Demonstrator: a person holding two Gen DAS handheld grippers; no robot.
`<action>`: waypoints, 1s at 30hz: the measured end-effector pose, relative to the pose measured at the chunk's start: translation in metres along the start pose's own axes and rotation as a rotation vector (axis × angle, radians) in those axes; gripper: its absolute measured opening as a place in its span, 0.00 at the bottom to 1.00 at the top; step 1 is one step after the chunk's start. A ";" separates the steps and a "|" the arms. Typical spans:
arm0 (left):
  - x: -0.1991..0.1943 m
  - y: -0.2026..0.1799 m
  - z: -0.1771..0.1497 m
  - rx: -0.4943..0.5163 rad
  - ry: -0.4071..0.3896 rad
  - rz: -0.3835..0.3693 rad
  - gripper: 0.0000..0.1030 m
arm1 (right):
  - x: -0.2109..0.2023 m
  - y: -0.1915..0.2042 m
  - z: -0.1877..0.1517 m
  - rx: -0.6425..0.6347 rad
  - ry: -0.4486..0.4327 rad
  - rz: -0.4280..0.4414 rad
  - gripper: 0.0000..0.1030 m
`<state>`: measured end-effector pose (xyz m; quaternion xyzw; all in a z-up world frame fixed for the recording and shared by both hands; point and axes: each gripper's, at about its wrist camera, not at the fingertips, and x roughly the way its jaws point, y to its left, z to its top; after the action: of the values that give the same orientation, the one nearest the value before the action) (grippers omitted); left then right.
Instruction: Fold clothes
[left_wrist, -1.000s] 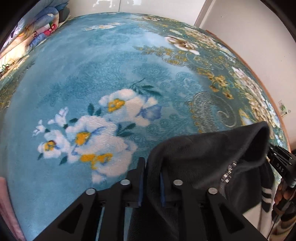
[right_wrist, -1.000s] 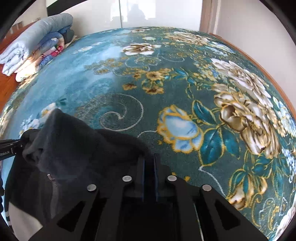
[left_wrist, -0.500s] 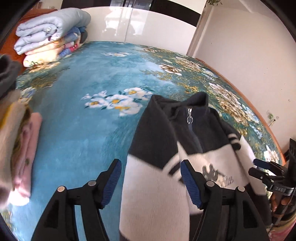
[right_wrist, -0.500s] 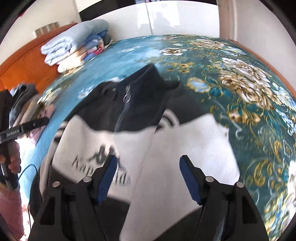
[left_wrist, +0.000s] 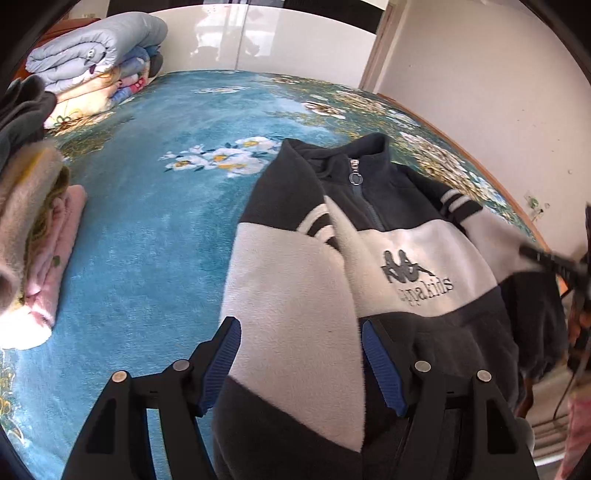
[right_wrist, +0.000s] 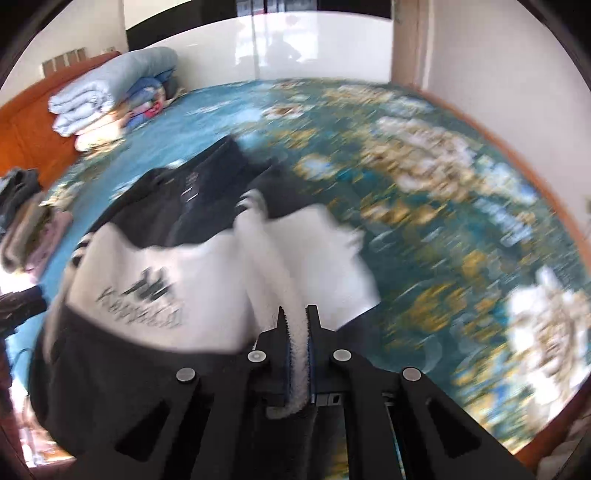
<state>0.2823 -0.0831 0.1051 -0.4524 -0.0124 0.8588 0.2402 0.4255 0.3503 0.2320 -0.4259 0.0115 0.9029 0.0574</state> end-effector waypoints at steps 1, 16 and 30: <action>0.004 -0.002 0.001 0.004 0.004 -0.002 0.70 | -0.003 -0.013 0.016 -0.009 -0.023 -0.063 0.06; 0.035 0.004 0.005 -0.037 0.049 0.014 0.70 | 0.081 -0.117 0.069 0.227 -0.026 -0.240 0.21; 0.031 0.005 0.009 -0.024 0.048 0.106 0.21 | -0.010 -0.017 -0.025 0.119 -0.173 -0.007 0.73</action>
<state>0.2578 -0.0725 0.0852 -0.4757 0.0070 0.8590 0.1893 0.4524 0.3645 0.2243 -0.3422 0.0588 0.9338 0.0864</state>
